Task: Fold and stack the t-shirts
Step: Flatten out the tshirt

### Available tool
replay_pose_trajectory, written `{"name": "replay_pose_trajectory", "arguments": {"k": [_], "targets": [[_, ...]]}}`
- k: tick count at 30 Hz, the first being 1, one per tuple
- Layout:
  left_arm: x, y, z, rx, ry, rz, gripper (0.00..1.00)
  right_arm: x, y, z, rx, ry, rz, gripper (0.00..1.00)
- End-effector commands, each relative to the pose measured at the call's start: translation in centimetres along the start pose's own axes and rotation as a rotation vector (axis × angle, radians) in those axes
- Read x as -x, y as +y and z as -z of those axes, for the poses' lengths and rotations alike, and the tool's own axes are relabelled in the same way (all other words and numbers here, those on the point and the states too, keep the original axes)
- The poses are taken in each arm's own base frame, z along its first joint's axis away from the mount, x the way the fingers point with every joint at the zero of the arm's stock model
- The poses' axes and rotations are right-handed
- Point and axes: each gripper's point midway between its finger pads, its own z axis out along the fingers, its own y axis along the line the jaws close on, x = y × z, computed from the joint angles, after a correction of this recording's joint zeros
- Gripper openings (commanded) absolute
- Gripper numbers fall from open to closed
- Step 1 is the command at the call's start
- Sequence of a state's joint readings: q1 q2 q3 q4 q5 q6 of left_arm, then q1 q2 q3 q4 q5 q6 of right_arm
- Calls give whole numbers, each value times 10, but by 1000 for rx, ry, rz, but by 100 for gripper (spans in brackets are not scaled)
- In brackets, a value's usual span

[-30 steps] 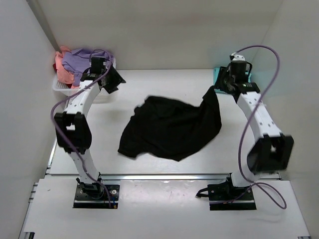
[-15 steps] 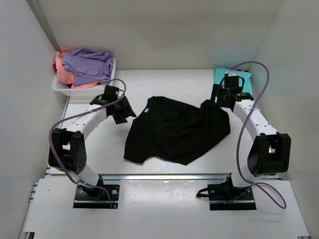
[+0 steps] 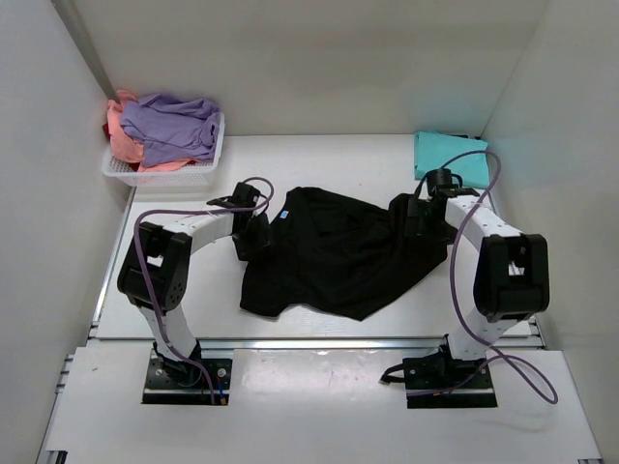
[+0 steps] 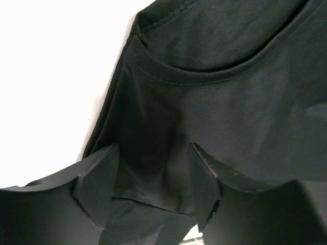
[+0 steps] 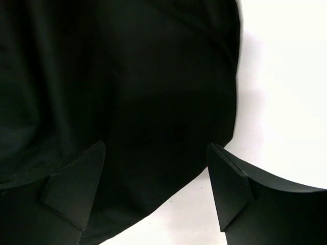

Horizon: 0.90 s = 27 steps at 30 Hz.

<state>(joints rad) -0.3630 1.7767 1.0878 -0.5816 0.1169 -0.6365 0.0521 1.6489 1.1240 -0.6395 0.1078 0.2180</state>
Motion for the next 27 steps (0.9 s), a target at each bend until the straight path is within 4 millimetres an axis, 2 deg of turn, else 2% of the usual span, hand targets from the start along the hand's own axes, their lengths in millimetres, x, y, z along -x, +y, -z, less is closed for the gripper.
{"name": "replay_pose_trajectory", "arguments": {"k": [1,3,4,5,6,7,8,9,13,15,18,20,21,23,27], "targets": [[-8,10,-5,58,13,-40,64,-19,5,-7,3,96,9,78],[-9,10,-7,55,20,-38,50,-21,7,-12,-4,112,27,78],[-9,6,-8,37,22,-41,31,-27,8,-18,-4,146,35,73],[-12,11,-7,52,31,-37,29,-24,10,-19,6,148,37,67],[-9,7,-6,42,24,-40,28,-27,11,-23,11,164,48,49],[-8,7,-7,36,26,-40,12,-26,12,-25,19,177,47,21],[-5,8,-5,31,17,-32,0,-29,11,-27,18,187,48,9],[-4,8,-2,25,15,-30,0,-25,17,-24,35,181,52,0],[3,13,12,21,-10,-17,0,-12,18,-13,30,147,61,0],[7,15,26,8,-36,-6,0,6,20,6,40,93,60,0],[22,12,65,-36,-127,43,0,27,23,42,55,13,56,0],[33,9,101,-80,-214,78,0,31,26,62,60,-22,61,1],[33,8,108,-89,-226,86,0,30,23,72,55,-32,56,0],[40,9,135,-122,-288,121,0,30,24,88,74,-65,49,1],[45,9,145,-163,-311,172,0,42,27,107,122,-115,13,0]]}}
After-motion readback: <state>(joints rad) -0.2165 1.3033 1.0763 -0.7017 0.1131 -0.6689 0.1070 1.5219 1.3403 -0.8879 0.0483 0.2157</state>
